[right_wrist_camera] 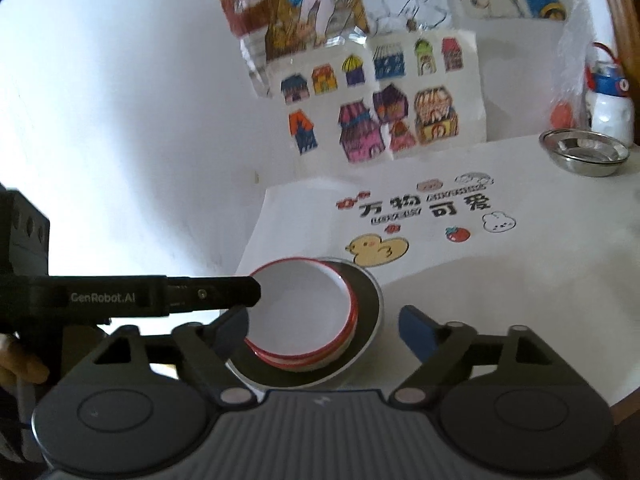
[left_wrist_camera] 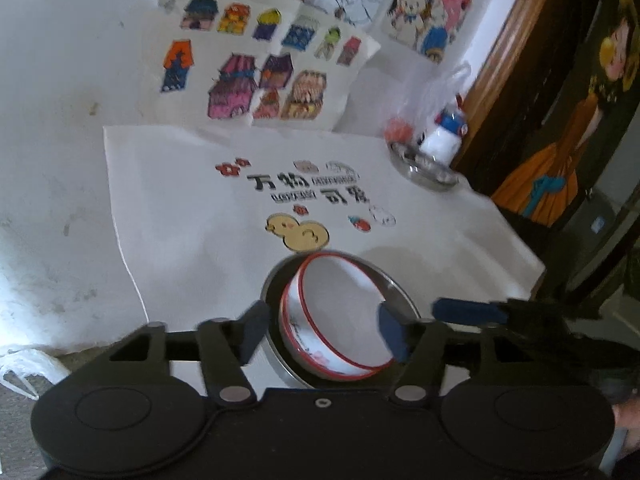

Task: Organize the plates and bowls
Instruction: 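Open both grippers and withdraw from the bowl stack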

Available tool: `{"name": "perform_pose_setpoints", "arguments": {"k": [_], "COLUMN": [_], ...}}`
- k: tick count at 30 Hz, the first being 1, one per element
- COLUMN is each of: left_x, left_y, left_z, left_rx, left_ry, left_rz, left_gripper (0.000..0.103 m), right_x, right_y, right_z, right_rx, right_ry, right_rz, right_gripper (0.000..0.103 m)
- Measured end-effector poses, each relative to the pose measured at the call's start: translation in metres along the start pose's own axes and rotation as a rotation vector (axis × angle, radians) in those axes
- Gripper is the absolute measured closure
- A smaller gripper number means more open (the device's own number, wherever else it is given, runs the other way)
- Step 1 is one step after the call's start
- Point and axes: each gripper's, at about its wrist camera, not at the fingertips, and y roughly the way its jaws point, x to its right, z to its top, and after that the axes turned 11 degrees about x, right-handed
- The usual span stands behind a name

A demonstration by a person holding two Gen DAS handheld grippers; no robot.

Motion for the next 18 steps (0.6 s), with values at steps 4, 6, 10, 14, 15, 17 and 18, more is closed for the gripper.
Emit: {"name": "perform_pose_setpoints", "arguments": {"k": [4,6,10,14,15,17,18], "left_x": [-0.005,-0.008,-0.004,-0.003,-0.004,-0.008,-0.01], "left_y": [-0.008,-0.011,-0.022,-0.042,-0.047,-0.057,-0.061], "left_z": [-0.006,-0.008,-0.015,-0.022,-0.024,-0.026,-0.027], "left_rx": [0.078,0.127,0.209,0.284,0.304,0.326,0.328], "left_ry": [-0.047,-0.071,-0.08,-0.056,-0.069,-0.098,-0.112], "left_rz": [-0.001,0.001,0.034,0.089,0.111,0.141,0.155], "left_gripper": [0.028,0.024,0.014,0.001,0.001,0.001,0.001], "right_x": [0.007,0.01,0.01,0.009,0.009,0.008,0.008], "right_y": [-0.011,-0.016,-0.019,-0.02,-0.019,-0.017,-0.015], "right_z": [-0.004,-0.005,-0.004,-0.003,-0.003,-0.004,-0.004], "right_rx": [0.062,0.086,0.126,0.168,0.169,0.159,0.151], "right_ry": [0.06,0.077,0.092,0.091,0.087,0.07,0.061], "right_rz": [-0.009,-0.012,-0.01,0.012,0.009,0.013,0.023], "right_gripper": [0.002,0.0,0.0,0.0,0.0,0.0,0.0]}}
